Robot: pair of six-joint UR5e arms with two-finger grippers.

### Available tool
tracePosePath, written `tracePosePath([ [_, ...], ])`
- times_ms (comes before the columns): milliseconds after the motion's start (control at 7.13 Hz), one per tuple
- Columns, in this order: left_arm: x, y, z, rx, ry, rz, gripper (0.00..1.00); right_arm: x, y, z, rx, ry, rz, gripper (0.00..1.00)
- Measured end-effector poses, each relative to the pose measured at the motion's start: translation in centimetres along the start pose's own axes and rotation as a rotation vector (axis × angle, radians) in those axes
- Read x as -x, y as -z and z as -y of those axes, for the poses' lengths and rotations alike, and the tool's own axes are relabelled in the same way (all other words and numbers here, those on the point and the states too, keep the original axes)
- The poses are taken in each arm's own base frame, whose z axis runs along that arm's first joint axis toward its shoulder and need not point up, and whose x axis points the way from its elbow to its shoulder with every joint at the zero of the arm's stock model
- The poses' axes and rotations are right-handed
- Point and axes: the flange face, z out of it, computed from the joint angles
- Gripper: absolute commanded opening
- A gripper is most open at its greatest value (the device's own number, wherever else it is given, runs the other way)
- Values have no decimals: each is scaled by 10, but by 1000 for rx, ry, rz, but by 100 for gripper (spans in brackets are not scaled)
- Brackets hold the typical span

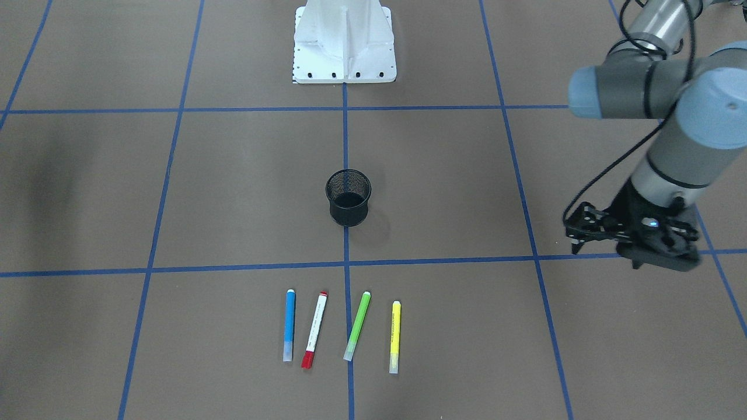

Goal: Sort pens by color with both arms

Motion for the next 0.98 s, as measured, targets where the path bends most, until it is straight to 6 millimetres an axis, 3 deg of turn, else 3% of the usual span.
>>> tracePosePath([
  [281,118,22,-43,50,-19,24,100,-70,-8,-52,33,-46,-16,100],
  [421,165,24,-73,72,-9,26,100,-100,-13,-84,51,-84,-17,100],
  [561,199,21,-103,93,19,16,100,-124,-18,-116,66,-125,-19,100],
  [701,219,15,-131,115,49,9,100,-141,-23,-143,81,-162,-23,100],
  [982,252,17,-178,122,118,6,100,-157,-30,-173,100,-211,-25,100],
])
